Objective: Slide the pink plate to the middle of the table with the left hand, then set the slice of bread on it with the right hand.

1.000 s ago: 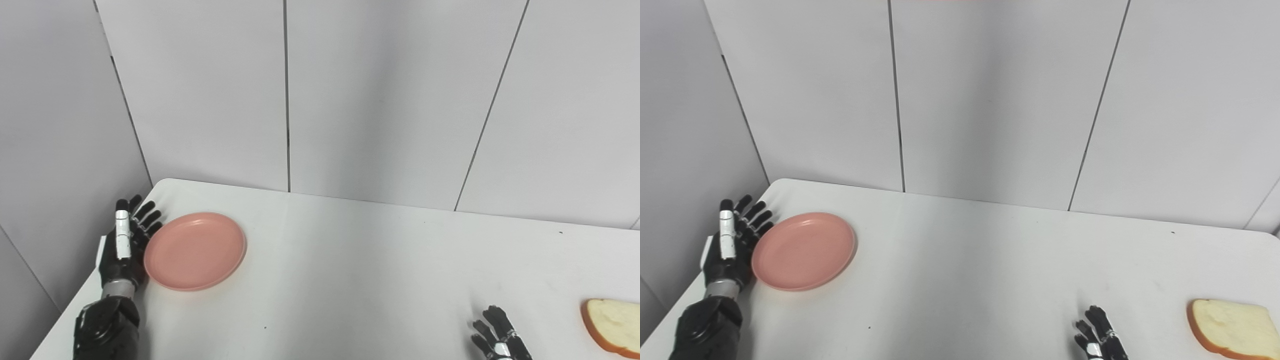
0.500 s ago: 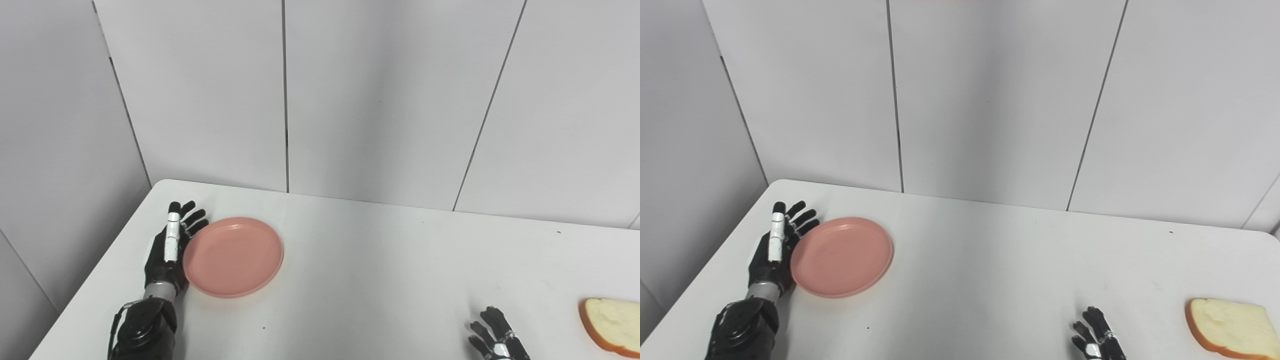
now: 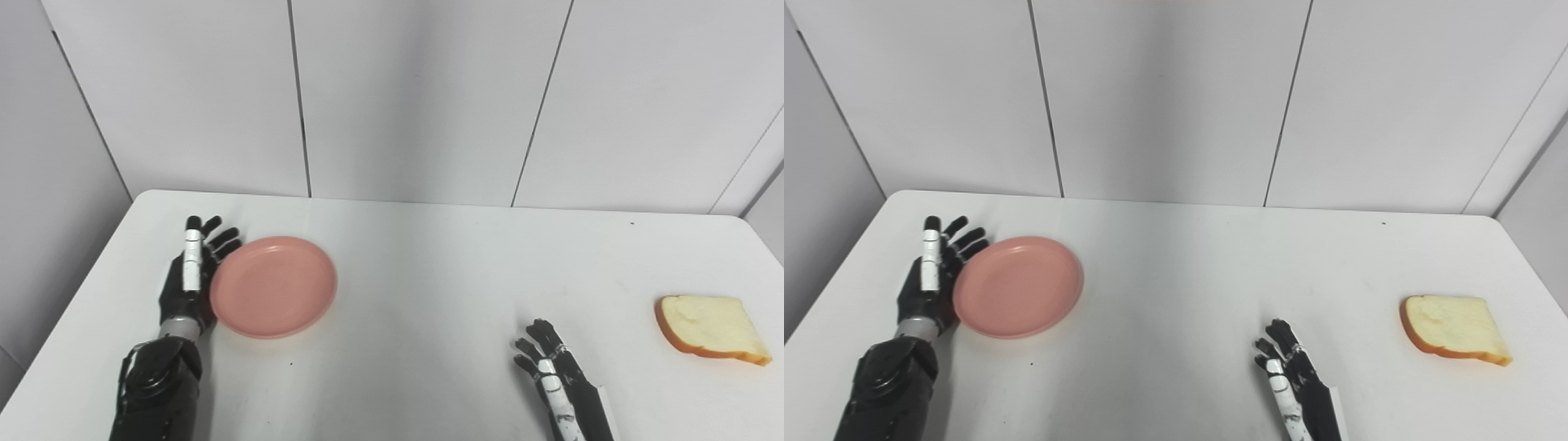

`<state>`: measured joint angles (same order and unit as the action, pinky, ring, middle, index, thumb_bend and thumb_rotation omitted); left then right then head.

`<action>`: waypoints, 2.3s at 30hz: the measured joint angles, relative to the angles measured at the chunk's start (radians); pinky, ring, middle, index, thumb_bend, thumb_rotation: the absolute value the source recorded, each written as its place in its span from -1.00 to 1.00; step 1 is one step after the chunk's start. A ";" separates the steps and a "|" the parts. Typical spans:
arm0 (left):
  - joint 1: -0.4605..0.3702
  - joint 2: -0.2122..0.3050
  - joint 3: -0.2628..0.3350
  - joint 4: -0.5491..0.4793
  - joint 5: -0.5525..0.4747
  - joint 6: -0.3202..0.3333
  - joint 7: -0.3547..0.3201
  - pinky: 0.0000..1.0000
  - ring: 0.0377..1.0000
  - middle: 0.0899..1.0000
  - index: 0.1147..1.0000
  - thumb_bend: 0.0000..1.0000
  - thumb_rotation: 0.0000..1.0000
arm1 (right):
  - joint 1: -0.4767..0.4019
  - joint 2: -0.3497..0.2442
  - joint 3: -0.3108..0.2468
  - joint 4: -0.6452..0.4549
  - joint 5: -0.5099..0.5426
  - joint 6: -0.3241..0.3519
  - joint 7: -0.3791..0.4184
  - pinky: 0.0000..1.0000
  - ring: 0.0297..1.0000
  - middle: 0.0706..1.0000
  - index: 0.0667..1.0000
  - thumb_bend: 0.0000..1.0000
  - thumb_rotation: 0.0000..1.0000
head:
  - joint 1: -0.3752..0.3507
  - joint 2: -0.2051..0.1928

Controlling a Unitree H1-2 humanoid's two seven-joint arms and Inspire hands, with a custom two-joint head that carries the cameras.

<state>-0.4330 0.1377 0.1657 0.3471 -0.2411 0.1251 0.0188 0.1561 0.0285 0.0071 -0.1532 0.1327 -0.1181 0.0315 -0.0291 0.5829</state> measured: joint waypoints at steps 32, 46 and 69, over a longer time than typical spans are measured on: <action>0.000 -0.124 -0.182 -0.017 0.064 0.014 -0.106 0.64 0.54 0.40 0.70 0.90 0.99 | -0.012 0.095 0.058 -0.019 -0.214 0.022 -0.116 0.71 0.62 0.65 0.59 0.51 0.32 | -0.179 0.044; 0.000 -0.142 -0.229 -0.007 0.086 0.003 -0.165 0.66 0.55 0.41 0.76 0.86 1.00 | -0.024 0.131 0.070 0.011 -0.354 -0.042 -0.221 0.68 0.66 0.61 0.50 0.32 0.27 | -0.275 0.043; 0.010 -0.119 -0.211 -0.010 0.088 -0.009 -0.191 0.76 0.62 0.46 0.79 0.78 0.99 | -0.095 -0.139 -0.096 -0.217 -0.332 -0.040 -0.167 0.65 0.68 0.61 0.46 0.39 0.23 | -0.291 0.003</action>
<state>-0.4234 0.0184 -0.0456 0.3367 -0.1530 0.1164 -0.1722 0.0610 -0.1104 -0.0885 -0.3702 -0.1994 -0.1582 -0.1358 -0.3206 0.5860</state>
